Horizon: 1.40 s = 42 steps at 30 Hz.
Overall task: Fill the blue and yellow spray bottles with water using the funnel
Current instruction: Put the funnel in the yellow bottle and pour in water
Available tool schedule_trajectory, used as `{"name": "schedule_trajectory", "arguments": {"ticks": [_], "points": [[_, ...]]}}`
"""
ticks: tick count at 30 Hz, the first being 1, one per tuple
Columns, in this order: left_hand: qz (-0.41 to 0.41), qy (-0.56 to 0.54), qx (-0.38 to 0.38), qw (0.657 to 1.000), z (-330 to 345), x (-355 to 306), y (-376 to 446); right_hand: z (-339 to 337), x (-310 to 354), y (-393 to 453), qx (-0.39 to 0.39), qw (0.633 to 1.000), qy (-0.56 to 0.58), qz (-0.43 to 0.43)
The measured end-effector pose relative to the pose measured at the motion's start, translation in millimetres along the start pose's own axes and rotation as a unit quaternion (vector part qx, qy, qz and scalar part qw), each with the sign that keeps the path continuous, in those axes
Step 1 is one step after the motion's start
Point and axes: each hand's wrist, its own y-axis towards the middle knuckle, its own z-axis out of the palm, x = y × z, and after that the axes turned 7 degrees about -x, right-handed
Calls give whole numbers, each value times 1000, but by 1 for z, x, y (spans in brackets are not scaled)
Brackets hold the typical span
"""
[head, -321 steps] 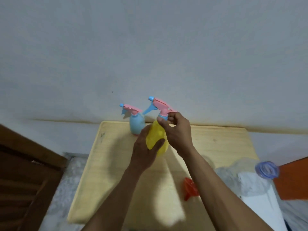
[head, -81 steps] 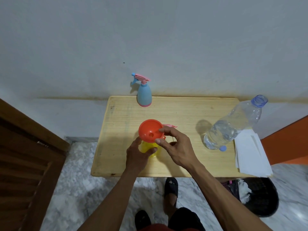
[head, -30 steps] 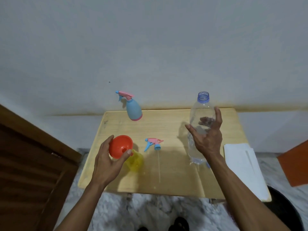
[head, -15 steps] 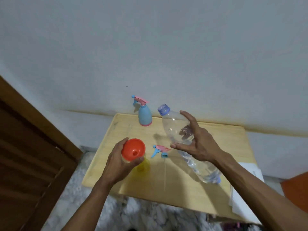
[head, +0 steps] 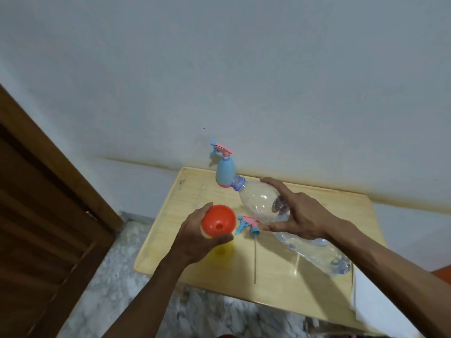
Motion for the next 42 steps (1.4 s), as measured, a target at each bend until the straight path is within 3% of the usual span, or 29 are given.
{"name": "schedule_trajectory", "arguments": {"ticks": [15, 42], "points": [[-3, -40, 15, 999, -6, 1, 2, -1, 9, 8, 115, 973, -200, -26], [1, -26, 30, 999, -8, 1, 2, 9, 5, 0, 139, 950, -277, -26]]}}
